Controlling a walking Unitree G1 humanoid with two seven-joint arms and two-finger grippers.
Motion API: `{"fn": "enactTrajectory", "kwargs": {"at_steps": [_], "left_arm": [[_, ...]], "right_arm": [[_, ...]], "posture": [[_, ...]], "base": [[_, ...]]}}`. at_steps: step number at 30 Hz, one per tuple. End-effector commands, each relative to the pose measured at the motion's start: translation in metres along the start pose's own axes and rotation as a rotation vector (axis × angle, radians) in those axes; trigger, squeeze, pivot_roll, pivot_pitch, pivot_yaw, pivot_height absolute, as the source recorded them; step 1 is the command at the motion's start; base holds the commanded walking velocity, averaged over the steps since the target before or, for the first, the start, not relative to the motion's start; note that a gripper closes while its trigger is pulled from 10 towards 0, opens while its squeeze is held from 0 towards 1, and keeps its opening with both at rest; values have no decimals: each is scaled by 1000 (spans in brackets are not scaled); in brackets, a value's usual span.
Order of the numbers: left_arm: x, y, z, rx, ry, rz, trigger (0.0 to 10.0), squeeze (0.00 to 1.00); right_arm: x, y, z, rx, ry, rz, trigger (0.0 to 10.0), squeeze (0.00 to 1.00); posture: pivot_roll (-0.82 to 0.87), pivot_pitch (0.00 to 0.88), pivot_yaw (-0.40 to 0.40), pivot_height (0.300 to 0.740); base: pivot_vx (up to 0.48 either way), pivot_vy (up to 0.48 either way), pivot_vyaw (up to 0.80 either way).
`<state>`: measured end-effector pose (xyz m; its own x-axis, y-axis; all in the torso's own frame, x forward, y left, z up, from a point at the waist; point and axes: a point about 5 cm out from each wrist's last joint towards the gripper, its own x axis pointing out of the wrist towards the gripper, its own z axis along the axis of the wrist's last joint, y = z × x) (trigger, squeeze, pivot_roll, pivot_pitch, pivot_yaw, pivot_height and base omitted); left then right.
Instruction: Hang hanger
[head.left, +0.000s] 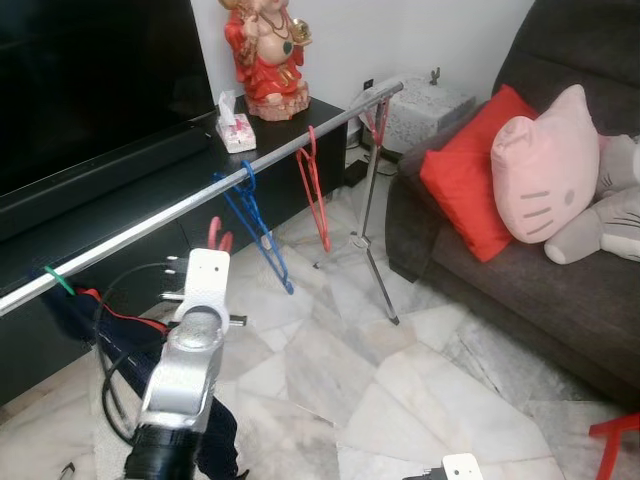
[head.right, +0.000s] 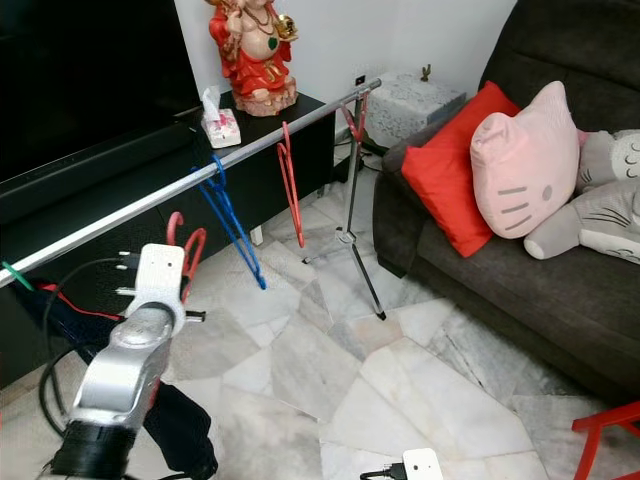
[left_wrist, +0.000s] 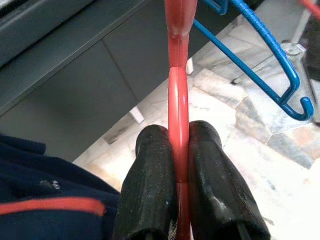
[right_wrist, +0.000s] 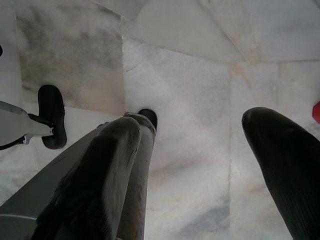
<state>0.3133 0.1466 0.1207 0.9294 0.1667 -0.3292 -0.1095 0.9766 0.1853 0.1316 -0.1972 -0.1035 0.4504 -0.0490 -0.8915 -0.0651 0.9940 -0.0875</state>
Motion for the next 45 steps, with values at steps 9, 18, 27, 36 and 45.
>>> {"fn": "enactTrajectory", "kwargs": {"at_steps": [9, 18, 27, 36, 45], "left_arm": [[26, 4, 14, -126, -72, 56, 10000, 0], [34, 16, -7, -130, -69, 96, 10000, 0], [35, 9, 3, -231, -206, 24, 10000, 0], [38, 17, -6, -167, -278, -18, 10000, 0], [39, 19, -19, -162, -276, -13, 10000, 0]], "right_arm": [[0, 2, 0, 15, -1, 2, 10000, 0], [0, 2, -1, 12, 0, -1, 10000, 0], [0, 2, -1, 10, 0, -3, 10000, 0], [0, 1, -1, 14, -1, -7, 10000, 0], [0, 1, -1, 11, 1, -7, 10000, 0]], "posture": [[-60, 0, 22, 740], [-64, 0, 22, 740], [-77, 0, 24, 740], [-79, 0, 25, 740], [-77, 0, 18, 740]], "base": [[0, 0, 0], [0, 0, 0], [0, 0, 0], [0, 0, 0], [0, 0, 0]]}}
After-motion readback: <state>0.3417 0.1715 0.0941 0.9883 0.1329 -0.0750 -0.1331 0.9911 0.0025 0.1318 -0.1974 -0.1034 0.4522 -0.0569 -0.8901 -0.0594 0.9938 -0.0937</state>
